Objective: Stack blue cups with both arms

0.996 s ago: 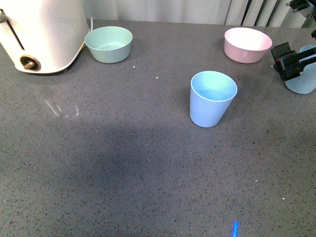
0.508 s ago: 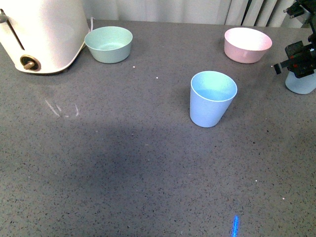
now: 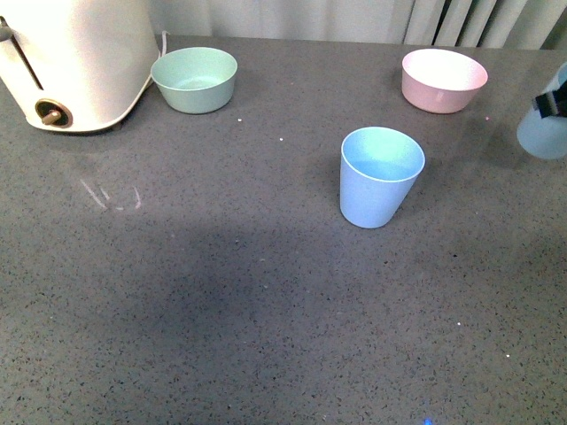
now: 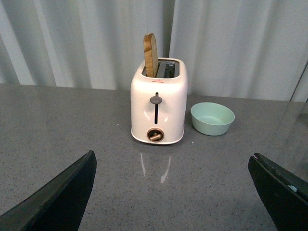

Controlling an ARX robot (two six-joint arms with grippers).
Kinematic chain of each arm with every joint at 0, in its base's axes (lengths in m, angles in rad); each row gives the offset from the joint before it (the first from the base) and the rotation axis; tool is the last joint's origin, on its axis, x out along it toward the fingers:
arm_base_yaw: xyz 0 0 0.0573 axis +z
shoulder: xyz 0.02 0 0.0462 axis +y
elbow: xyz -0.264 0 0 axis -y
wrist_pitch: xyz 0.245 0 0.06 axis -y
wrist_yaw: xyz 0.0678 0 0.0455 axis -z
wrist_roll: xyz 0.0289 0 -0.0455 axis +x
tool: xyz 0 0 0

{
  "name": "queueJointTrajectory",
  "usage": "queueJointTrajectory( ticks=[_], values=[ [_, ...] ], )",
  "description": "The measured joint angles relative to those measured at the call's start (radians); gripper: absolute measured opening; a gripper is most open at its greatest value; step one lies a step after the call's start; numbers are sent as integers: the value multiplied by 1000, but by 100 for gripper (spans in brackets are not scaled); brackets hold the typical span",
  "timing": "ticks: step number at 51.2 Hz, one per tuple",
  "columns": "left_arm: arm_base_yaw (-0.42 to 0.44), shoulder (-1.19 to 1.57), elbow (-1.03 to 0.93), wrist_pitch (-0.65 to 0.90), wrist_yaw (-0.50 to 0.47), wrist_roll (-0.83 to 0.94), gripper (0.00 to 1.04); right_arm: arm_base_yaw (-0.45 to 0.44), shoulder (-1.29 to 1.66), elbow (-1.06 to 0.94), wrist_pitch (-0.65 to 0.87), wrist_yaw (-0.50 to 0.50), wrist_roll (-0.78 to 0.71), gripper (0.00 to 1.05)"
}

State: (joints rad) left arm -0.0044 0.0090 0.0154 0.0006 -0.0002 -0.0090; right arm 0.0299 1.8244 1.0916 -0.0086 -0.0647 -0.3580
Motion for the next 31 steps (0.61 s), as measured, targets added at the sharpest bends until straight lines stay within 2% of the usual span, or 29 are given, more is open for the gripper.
queueJointTrajectory(
  ticks=[6, 11, 20, 31],
  values=[
    [0, 0, 0, 0, 0, 0, 96, 67, -142, -38, -51, -104, 0, 2],
    [0, 0, 0, 0, 0, 0, 96, 147, -224, -42, -82, -144, 14, 2],
    [0, 0, 0, 0, 0, 0, 96, 283, -232, -43, -98, -146, 35, 2],
    [0, 0, 0, 0, 0, 0, 96, 362, -162, -42, -86, -133, 56, 2]
  ],
)
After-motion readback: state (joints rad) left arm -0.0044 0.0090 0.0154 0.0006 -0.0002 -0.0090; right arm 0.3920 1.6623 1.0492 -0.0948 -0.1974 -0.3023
